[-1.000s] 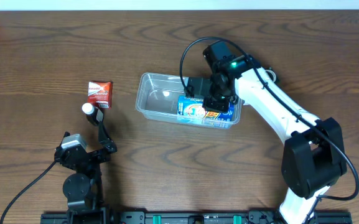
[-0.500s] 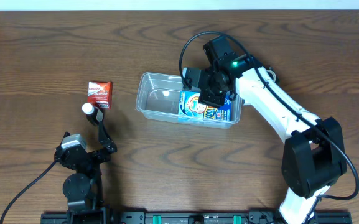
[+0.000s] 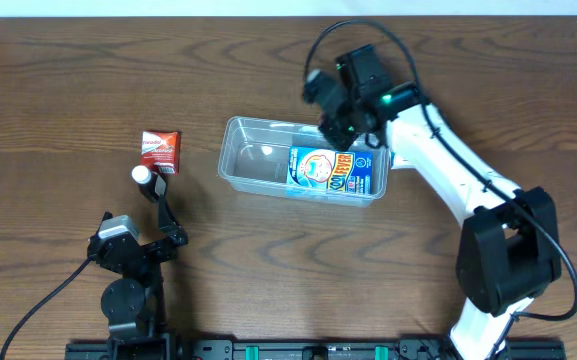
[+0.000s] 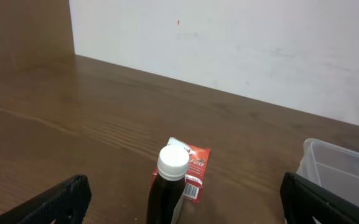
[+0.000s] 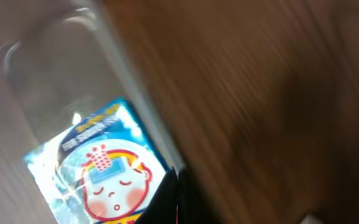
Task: Pack container
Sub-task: 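Open right gripper, release the blue box, and lift away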
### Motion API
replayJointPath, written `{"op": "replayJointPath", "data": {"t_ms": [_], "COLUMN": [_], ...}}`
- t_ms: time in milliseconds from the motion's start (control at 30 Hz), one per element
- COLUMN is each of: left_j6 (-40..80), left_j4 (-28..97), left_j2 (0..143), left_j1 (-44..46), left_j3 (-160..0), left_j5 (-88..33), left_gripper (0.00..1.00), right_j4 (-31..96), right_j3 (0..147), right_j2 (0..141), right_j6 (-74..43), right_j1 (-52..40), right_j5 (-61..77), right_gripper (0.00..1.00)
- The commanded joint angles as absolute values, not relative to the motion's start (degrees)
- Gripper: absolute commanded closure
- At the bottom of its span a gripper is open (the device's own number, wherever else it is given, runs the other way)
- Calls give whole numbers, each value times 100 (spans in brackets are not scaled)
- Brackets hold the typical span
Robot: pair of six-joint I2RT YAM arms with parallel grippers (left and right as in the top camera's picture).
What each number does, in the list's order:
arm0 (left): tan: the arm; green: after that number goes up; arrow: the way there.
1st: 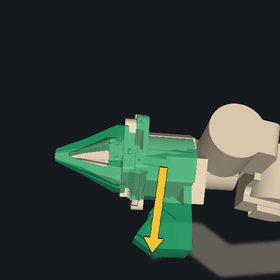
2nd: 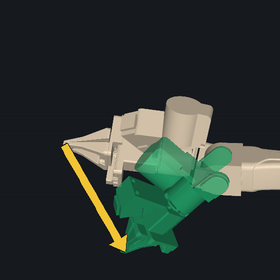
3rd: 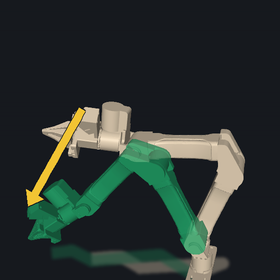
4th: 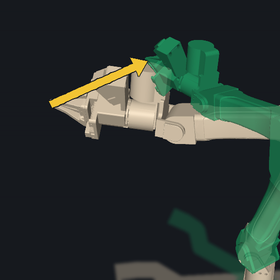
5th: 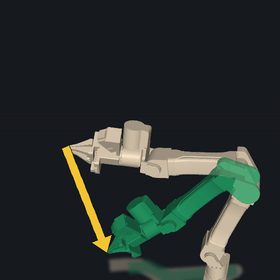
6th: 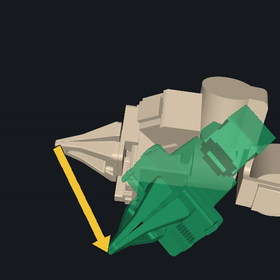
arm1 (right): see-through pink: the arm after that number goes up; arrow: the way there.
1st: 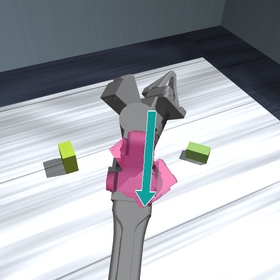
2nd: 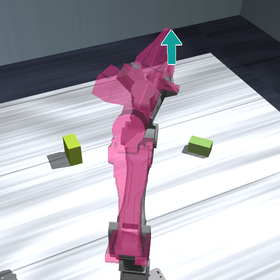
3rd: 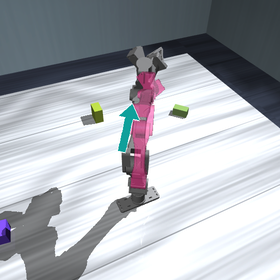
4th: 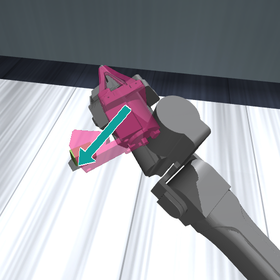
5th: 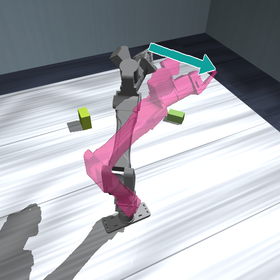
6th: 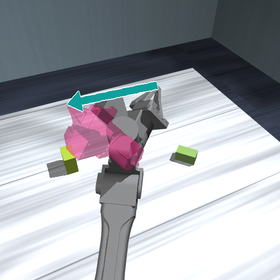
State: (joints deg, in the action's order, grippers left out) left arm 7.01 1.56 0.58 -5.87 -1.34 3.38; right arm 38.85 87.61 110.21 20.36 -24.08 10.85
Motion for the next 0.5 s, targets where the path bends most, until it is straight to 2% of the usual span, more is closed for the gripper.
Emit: {"op": "replayJointPath", "data": {"t_ms": [0, 467], "left_j6": [602, 602], "left_j4": [381, 379], "left_j2": [23, 23], "left_j1": [-565, -565], "left_j3": [-23, -23], "left_j5": [408, 405], "left_gripper": [2, 2], "right_j4": [4093, 4606], "right_j3": [8849, 8849], "right_j2": [11074, 10639], "right_j6": [681, 532], "right_j1": [-2112, -1918], "right_j5": [1076, 1100], "right_gripper": [99, 99]}}
